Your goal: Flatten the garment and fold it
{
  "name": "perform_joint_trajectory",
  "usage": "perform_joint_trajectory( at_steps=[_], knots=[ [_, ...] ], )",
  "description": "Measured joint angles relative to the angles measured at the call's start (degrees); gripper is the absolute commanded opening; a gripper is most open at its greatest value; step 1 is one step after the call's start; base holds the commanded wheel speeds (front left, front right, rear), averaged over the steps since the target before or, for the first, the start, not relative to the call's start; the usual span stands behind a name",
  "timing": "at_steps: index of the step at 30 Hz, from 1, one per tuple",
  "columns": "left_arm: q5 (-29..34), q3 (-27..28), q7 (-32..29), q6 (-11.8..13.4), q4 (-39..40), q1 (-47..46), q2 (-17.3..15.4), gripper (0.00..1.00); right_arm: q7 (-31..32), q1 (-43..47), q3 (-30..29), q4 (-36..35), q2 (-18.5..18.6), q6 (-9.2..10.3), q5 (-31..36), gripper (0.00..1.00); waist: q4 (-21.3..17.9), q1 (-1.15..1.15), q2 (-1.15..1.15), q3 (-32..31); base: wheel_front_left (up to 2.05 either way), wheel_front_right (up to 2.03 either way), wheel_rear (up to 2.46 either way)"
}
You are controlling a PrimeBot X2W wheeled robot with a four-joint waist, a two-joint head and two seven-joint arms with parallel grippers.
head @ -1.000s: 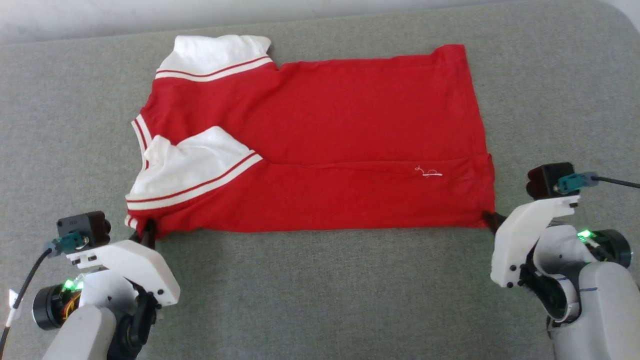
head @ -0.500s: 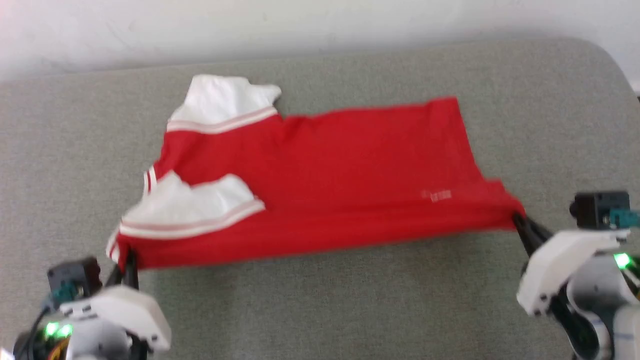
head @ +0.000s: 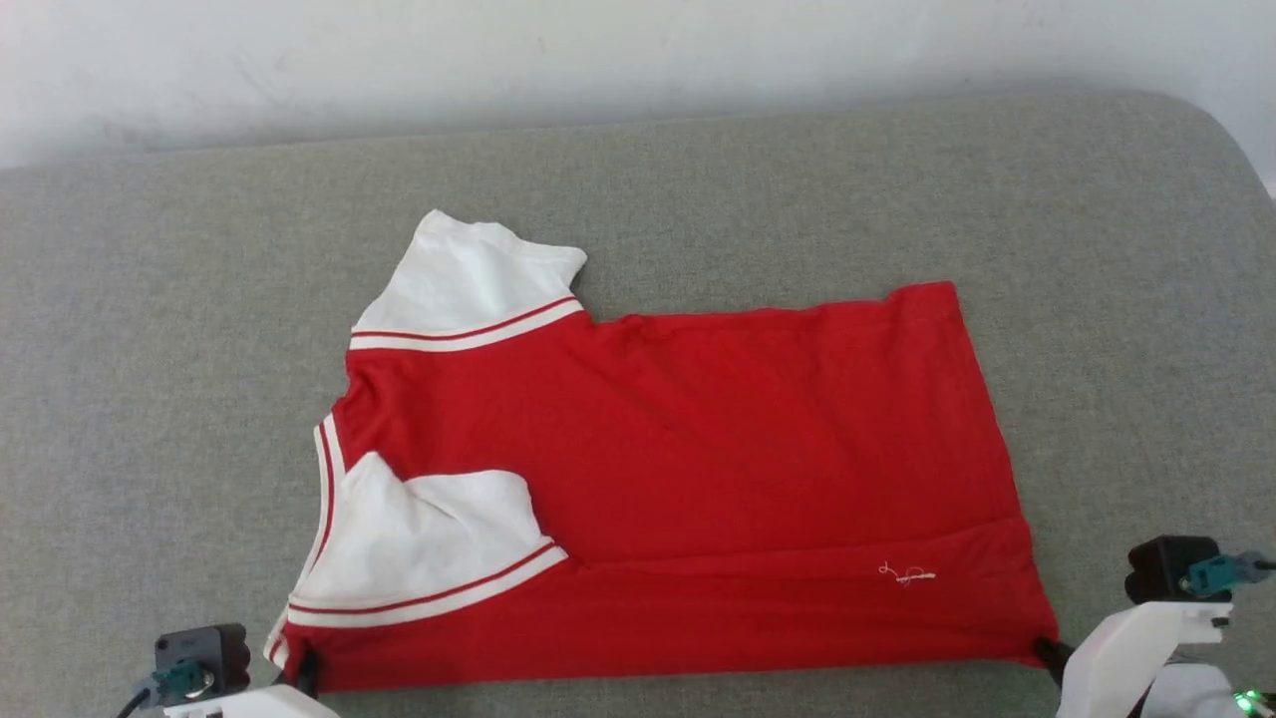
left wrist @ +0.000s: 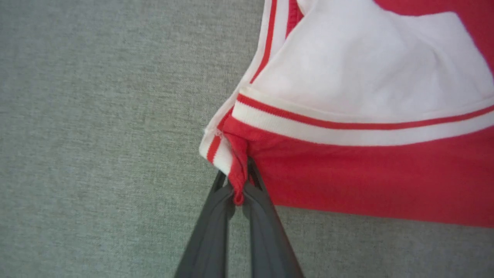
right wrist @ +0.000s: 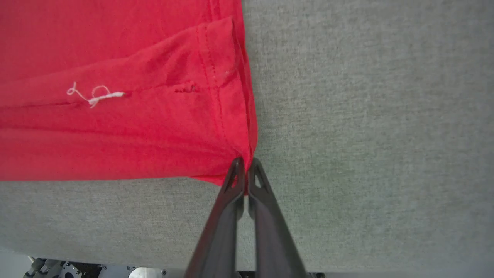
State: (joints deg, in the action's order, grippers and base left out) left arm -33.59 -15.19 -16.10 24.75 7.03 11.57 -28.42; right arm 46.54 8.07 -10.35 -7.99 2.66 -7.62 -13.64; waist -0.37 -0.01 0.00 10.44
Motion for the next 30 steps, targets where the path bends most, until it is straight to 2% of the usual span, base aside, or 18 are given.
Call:
perform_joint_trajectory(
  at_steps=[6, 7, 8, 9, 10, 15, 22, 26, 30],
  knots=[
    [-1.86, -0.19, 0.81, -1.46, -4.19, -1.24, 1.41, 0.00, -4.02, -0.29, 1.33, 5.09, 0.09, 0.00, -1.36, 0.00, -0.46, 0.00, 0.00, 0.86, 0.00, 0.00, 0.00],
    [-2.25, 0.03, 1.10, -1.49, -4.54, -1.30, 1.68, 0.14, -5.05, -0.34, 1.33, 5.47, 0.11, 0.00, -1.69, 0.00, -0.55, 0.00, 0.00, 0.87, 0.00, 0.00, 0.00],
    [-2.47, 0.16, 1.55, -1.51, -4.77, -1.36, 2.03, 0.54, -6.43, -0.34, 1.31, 5.81, 0.10, 0.00, -2.18, 0.25, -0.60, 0.00, 0.00, 0.82, 0.00, 0.00, 0.00],
    [-2.68, 0.26, 2.04, -1.55, -4.95, -1.41, 2.37, 1.00, -7.68, -0.33, 1.37, 6.21, 0.10, 0.00, -2.66, 0.52, -0.63, 0.00, 0.00, 0.70, 0.00, 0.00, 0.00],
    [-2.83, 0.43, 2.44, -1.58, -5.12, -1.48, 2.72, 1.00, -8.87, -0.31, 1.40, 6.57, 0.10, 0.00, -2.80, 1.00, -0.63, 0.00, 0.00, 0.54, 0.00, 0.00, 0.00],
    [-3.10, 0.97, 5.24, -2.55, -5.10, -1.83, 3.16, 1.00, -17.22, -0.30, 1.37, 5.72, 0.11, 0.02, -3.38, 1.00, -0.56, 0.01, 0.00, -0.71, 0.00, 0.00, 0.00],
    [2.31, 2.46, 14.97, -3.69, -2.63, -7.79, 1.35, 1.00, -35.27, -1.90, 3.20, 2.12, 0.14, 0.02, -0.63, 1.00, -1.50, 0.01, 0.00, -0.87, 0.00, 0.00, 0.00],
    [5.81, 1.93, 17.89, -6.10, -3.21, -14.52, -0.99, 1.00, -44.48, -4.32, 5.32, 1.31, 0.18, 0.02, 0.88, 1.00, -2.20, 0.01, 0.00, 0.48, 0.00, 0.00, 0.00],
    [8.13, 0.30, 17.00, -9.06, -4.92, -23.07, -3.04, 1.00, -49.45, -6.62, 8.42, 1.32, 0.12, 0.02, 1.75, 1.00, -3.19, 0.01, 0.00, 2.36, 0.00, 0.00, 0.00]
  ],
)
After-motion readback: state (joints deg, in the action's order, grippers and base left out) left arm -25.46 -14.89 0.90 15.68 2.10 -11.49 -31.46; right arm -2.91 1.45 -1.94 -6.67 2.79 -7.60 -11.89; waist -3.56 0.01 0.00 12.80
